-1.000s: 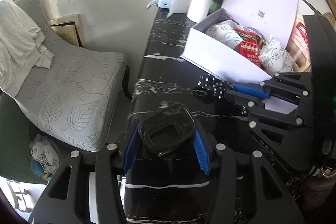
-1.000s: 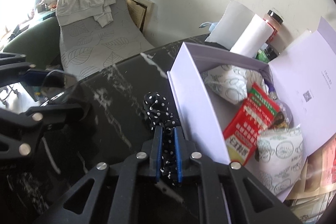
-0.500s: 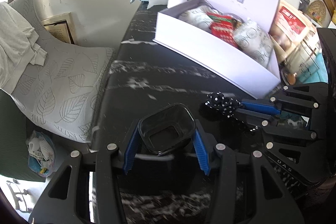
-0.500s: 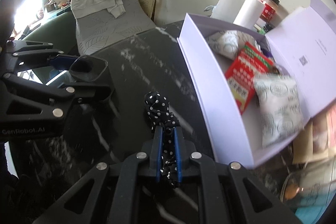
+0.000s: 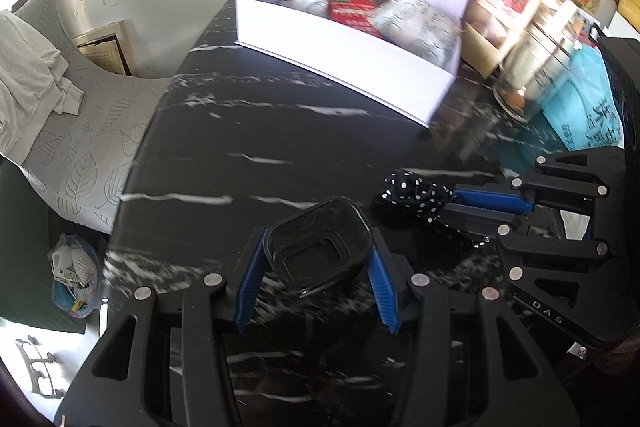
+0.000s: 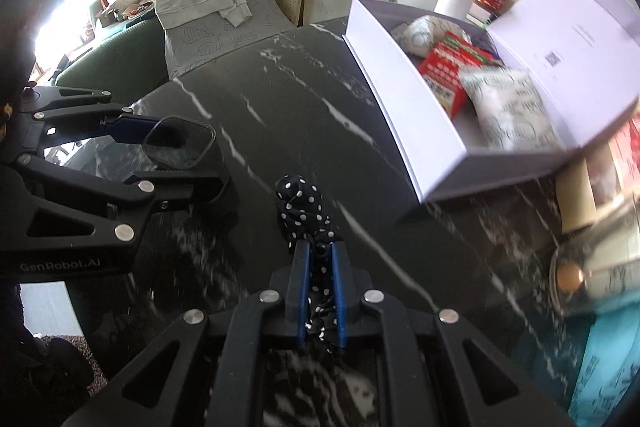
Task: Organize objects
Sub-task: 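Lift and carry the black cup and polka-dot scrunchie with both tools toward the box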
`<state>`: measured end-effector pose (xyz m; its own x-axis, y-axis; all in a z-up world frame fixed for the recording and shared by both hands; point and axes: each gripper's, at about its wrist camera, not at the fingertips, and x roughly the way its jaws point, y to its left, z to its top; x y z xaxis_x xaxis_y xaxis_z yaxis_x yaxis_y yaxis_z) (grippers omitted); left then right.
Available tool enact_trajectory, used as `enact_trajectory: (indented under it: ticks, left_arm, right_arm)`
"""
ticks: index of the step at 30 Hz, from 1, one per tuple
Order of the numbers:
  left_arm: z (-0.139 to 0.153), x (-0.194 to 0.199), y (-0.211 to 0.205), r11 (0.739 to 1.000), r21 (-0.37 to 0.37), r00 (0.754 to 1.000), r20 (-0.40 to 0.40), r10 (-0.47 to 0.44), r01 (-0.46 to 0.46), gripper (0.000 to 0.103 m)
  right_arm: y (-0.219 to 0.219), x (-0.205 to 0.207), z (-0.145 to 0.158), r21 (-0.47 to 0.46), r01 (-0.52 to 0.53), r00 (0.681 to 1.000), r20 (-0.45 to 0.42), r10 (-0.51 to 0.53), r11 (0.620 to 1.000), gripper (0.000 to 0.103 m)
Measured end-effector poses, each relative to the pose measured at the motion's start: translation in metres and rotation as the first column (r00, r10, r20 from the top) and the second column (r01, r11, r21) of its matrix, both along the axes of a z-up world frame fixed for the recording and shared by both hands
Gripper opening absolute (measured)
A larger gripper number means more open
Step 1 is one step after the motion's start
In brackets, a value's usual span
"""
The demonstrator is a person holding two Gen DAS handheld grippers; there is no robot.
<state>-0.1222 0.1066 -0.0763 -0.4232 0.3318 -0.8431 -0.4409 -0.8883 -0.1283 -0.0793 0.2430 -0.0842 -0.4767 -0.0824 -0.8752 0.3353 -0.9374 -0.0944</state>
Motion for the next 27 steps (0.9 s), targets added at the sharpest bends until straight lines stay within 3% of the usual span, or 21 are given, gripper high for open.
enact_trajectory:
  ticks: [12,27]
  left_arm:
    - [-0.002,0.042,0.038,0.998,-0.030,0.998,0.007,-0.062,0.062,0.047]
    - [-0.009,0.050,0.052,0.996,-0.021,0.996,0.020,-0.082,0.083,0.047]
  right_arm:
    - [0.037,0.043,0.002,-0.031,0.051,0.999,0.006,-0.051,0.998,0.010]
    - [0.061,0.062,0.001,-0.123,0.047,0.999,0.005,-0.047,0.991,0.014]
